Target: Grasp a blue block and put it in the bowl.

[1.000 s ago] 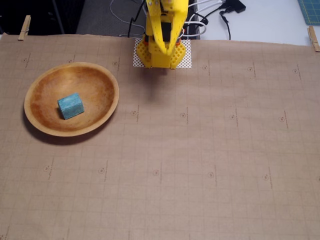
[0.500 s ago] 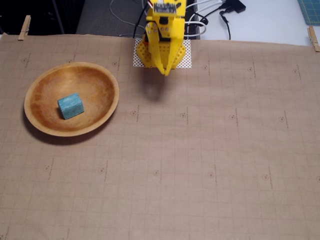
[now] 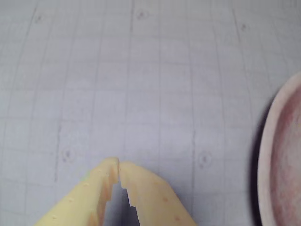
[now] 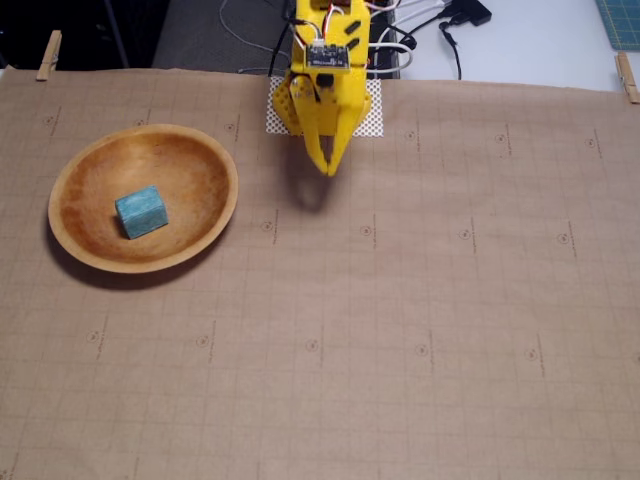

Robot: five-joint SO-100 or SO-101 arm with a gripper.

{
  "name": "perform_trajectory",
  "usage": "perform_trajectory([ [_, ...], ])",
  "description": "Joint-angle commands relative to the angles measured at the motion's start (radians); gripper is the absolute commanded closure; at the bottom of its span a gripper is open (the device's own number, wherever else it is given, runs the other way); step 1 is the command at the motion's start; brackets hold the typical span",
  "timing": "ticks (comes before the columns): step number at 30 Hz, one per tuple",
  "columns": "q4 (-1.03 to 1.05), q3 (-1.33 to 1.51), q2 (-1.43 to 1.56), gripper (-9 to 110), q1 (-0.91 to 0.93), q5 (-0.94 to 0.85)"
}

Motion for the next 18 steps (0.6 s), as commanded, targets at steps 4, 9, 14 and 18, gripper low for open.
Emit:
perform_trajectory([
  [4,-0.124,0.123,0.006,105,-0.002,-0.014],
  [9,-0.147,0.201,0.006,105,-0.002,-0.014],
  [14,-0.081,0.221,-0.006,105,0.003,-0.014],
  [18,-0.009,0.221,-0.002,105,0.006,-0.014],
])
